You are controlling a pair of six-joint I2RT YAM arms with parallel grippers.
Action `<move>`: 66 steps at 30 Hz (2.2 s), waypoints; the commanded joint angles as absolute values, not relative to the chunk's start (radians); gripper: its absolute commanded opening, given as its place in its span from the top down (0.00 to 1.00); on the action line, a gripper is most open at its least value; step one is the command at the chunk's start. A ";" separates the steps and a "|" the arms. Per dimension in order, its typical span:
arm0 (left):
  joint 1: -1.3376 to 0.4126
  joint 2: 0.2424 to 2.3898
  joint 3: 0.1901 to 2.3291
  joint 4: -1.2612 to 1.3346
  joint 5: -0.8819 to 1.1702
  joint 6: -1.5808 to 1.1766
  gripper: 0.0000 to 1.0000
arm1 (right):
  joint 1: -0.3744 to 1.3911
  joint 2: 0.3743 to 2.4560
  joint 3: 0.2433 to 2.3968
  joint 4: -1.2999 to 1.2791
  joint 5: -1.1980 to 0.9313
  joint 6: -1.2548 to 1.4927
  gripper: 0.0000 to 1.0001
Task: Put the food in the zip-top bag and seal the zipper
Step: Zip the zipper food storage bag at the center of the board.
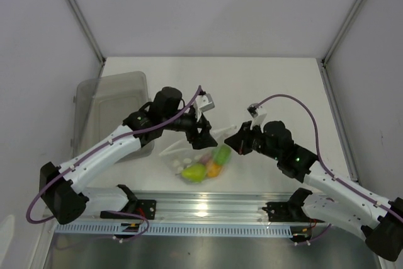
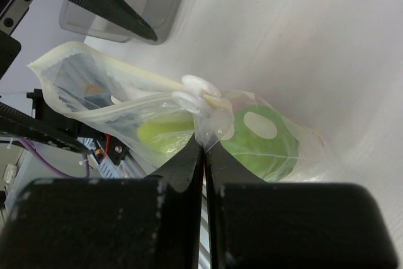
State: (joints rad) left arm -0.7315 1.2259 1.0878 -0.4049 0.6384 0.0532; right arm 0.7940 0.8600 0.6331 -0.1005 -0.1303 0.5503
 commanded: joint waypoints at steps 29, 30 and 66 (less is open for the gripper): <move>-0.746 1.341 1.238 -0.635 0.796 0.232 0.99 | 0.718 0.824 0.790 -0.301 -0.150 0.407 0.24; -0.738 1.344 1.246 -0.664 0.823 0.254 0.99 | 0.657 0.799 0.788 -0.299 -0.188 0.391 0.24; -0.647 1.417 1.284 -0.784 1.258 0.376 0.99 | 0.552 0.818 0.552 0.321 -0.835 0.425 1.00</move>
